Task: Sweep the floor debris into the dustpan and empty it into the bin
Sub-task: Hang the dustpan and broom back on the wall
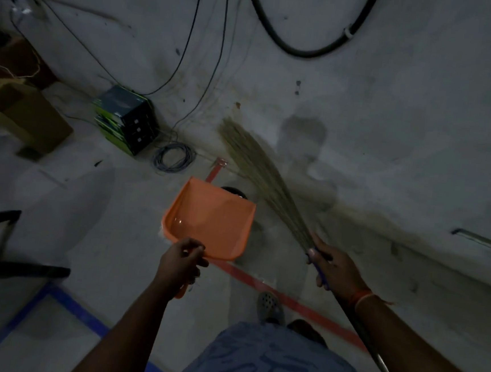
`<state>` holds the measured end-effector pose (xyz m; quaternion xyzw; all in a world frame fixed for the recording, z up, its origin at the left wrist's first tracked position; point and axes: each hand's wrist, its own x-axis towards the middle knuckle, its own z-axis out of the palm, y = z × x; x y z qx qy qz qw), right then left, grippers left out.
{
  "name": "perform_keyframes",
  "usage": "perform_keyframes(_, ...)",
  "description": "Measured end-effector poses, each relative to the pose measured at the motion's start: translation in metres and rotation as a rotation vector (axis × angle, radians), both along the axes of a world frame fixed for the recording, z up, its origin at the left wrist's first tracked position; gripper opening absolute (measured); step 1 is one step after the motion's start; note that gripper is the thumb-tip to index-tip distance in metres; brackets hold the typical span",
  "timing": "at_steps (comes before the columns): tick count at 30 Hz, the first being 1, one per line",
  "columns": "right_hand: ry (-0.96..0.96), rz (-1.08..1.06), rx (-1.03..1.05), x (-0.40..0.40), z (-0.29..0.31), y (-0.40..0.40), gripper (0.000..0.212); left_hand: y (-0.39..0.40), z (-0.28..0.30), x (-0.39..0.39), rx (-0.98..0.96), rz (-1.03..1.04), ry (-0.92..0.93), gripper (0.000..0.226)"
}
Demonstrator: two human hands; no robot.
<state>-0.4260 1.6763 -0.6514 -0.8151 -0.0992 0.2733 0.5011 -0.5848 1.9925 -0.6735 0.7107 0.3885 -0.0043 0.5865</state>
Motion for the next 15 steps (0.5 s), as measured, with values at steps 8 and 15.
perform_keyframes(8, -0.065, -0.056, 0.13, -0.108, 0.033, -0.013, 0.048, -0.015, 0.026, -0.086, 0.005, -0.164, 0.007, 0.008)
perform_keyframes(15, -0.082, -0.153, 0.127, -0.173, 0.046, -0.062, 0.043, -0.048, 0.022, -0.114, -0.065, -0.347, 0.031, 0.008)
